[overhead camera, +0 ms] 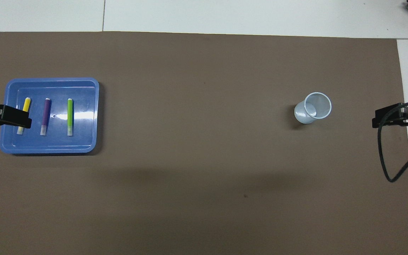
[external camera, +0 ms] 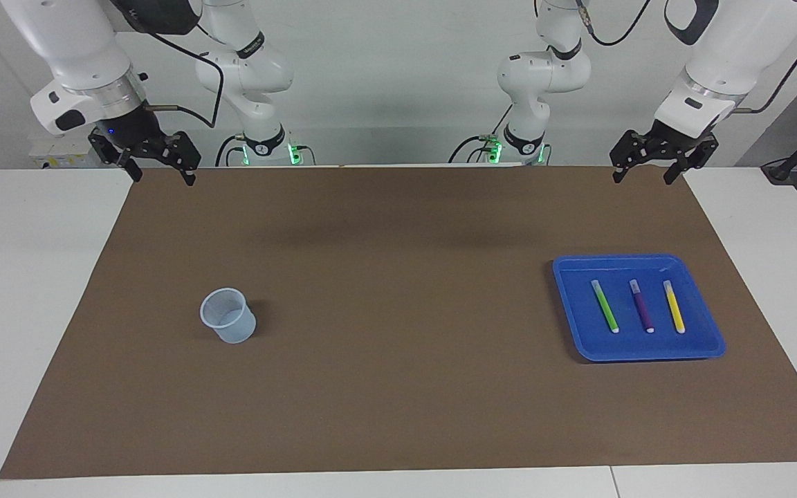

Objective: Transfer and insert pens with both arms

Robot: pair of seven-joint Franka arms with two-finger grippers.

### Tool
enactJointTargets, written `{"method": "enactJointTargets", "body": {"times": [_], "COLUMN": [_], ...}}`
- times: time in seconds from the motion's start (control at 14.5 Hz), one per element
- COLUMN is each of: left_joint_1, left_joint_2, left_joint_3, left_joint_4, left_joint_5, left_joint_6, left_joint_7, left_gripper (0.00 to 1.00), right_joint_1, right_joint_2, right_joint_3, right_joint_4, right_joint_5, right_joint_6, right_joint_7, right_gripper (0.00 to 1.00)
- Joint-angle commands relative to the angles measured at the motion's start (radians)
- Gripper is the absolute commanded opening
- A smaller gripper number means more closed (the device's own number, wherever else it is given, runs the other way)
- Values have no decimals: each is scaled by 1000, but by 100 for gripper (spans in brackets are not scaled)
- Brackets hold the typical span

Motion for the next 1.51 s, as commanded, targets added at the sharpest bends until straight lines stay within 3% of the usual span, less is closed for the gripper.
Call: {"method": "enactJointTargets", "body": {"times": [0.0,1.45], "left_joint_1": [-15,-14], "left_joint_2": [-18,-21], "left_joint_3": [9,3], "left_joint_4": [-20,-22], "left_joint_5": [-11,-11], "left_joint_6": [22,9], "left_joint_7": [-13,-8], "left_gripper": [100,100], "right_joint_1": [-9,-9], "right_joint_2": [-5,-5], "right_joint_3": [5,5], "right_joint_4": [2,2], "right_joint_5": [-1,-1], "right_joint_6": [-4,-4], "right_joint_7": [-21,-21], "right_gripper": [100,100]}}
